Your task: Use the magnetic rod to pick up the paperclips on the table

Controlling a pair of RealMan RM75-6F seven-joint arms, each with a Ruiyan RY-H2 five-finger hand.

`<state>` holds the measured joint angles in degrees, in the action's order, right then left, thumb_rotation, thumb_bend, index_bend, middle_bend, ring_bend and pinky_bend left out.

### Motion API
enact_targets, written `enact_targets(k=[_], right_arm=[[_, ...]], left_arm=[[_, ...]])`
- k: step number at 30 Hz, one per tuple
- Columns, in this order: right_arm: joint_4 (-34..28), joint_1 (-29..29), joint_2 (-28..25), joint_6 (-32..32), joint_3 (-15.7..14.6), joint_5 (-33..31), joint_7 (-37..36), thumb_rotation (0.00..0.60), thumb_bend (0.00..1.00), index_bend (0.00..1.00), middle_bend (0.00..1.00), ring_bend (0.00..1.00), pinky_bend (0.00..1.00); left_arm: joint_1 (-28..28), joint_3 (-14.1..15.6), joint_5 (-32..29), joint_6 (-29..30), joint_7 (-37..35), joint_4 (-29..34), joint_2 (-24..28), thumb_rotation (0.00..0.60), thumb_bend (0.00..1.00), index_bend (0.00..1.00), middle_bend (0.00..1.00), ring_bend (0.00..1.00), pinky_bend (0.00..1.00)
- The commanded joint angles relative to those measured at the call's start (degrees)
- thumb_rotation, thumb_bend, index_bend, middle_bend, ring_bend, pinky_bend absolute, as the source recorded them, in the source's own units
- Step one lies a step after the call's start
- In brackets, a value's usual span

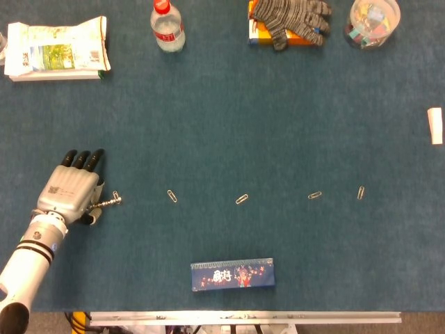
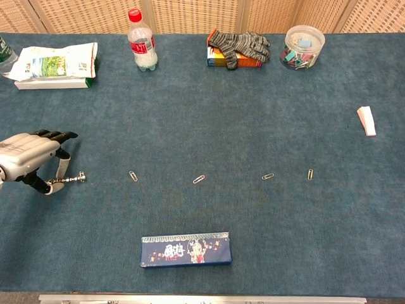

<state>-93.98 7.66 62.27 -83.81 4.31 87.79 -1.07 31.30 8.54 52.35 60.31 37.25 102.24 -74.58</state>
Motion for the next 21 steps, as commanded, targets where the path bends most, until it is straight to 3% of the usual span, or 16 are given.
enact_targets(k=[1, 21], right_arm=[[0.0, 0.0, 0.0, 0.0, 0.0, 0.0, 0.0, 0.600, 0.04, 0.26, 0.24, 0.18, 0.30], [-0.2, -0.2, -0.2, -0.5, -0.1, 0.5, -0.2, 0.600, 0.04, 0.26, 0.24, 0.18, 0.30]], left_arm=[[0.0, -0.3, -0.7, 0.2, 0.6, -0.4, -0.4, 0.600, 0.32, 0.58, 0.00, 0.00, 0.00], [0.9, -2.1, 0.0, 0.5, 1.9, 2.5, -1.0, 0.600, 0.32, 0.58, 0.00, 0.00, 0.00]])
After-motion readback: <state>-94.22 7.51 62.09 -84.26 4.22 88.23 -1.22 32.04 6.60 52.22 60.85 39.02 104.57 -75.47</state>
